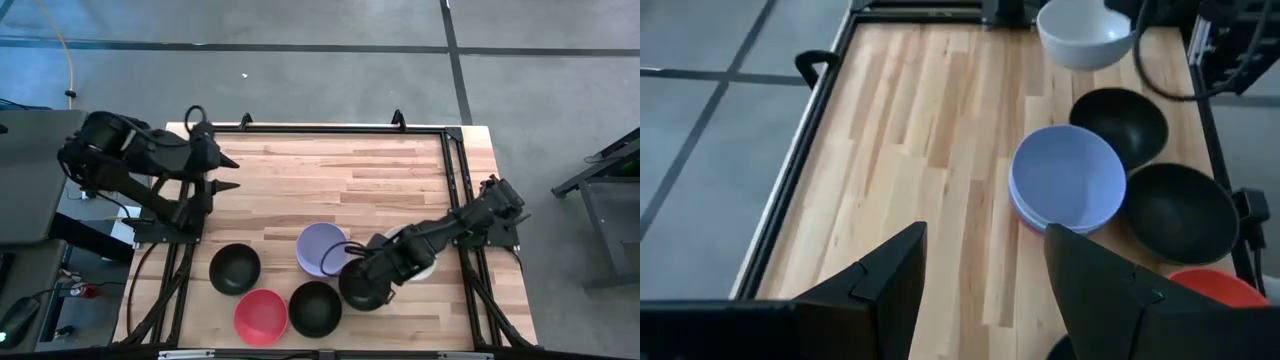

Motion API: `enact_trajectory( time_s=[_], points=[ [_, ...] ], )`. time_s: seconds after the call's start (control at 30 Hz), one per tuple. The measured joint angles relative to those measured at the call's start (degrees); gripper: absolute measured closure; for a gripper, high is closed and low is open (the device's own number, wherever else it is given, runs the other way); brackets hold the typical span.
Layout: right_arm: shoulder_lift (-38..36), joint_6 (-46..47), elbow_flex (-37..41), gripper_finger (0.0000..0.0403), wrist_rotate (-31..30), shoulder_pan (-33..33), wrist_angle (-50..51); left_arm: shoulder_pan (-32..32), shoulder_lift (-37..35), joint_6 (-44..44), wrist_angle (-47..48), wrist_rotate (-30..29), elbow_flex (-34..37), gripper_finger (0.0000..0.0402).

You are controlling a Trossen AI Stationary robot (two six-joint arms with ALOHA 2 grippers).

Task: Nest bowls inside each other
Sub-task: Stack the white bowl on the light blue bowl

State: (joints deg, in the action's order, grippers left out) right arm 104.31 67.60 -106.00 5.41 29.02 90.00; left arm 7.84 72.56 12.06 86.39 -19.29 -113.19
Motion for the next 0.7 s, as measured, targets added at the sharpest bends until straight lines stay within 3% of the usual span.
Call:
enact_trajectory(
  time_s=[0.27, 0.7],
  points=[
    [0.07, -7.90, -1.04, 0.0403, -1.61, -4.63, 0.09, 0.02, -3.38, 3.57, 0.22, -2.83, 0.00, 0.0210],
    [0.07, -17.97, -13.75, 0.0403, -6.32, -9.33, 0.00, 0.07, -3.54, 5.35, 0.41, -3.67, 0.00, 0.0210]
  ],
)
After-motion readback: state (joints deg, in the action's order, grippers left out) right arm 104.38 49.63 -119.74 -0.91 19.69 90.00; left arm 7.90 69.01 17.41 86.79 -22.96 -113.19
